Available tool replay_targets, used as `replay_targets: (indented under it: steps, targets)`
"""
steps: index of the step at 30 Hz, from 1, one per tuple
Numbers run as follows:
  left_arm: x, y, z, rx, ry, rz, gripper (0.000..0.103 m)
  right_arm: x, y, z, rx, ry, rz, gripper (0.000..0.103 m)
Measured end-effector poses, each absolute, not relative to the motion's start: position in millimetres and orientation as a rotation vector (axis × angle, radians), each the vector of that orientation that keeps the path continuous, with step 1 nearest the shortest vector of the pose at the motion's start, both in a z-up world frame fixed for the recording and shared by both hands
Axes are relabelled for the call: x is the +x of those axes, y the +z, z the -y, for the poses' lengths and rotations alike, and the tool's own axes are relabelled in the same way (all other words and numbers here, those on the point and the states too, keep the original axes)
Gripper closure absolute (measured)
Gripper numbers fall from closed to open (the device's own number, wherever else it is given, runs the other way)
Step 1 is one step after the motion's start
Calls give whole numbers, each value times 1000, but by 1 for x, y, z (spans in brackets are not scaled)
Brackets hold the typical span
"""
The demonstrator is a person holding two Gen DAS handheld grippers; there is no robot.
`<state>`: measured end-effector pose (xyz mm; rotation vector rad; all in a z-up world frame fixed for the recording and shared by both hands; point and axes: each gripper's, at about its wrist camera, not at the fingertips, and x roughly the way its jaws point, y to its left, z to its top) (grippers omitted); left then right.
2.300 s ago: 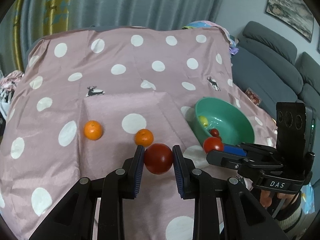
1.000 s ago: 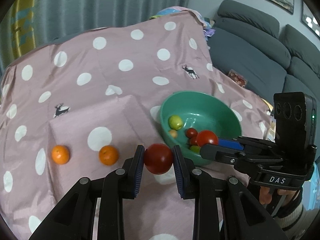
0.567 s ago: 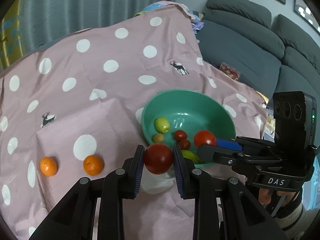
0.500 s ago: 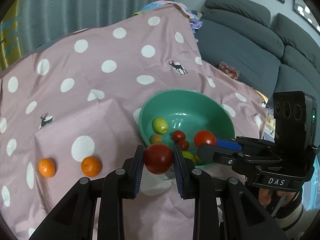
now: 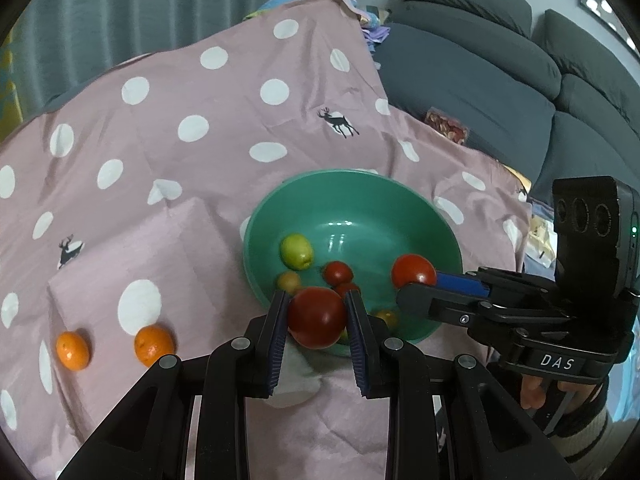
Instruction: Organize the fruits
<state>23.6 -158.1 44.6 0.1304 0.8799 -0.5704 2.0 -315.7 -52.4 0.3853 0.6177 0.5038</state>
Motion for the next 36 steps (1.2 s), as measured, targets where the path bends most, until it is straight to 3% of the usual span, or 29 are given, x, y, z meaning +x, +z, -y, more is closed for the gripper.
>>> replay_targets:
  steps: [36]
  targets:
    - [40, 16, 203, 248, -593, -960, 74, 3, -60, 337, 388, 416, -629, 74]
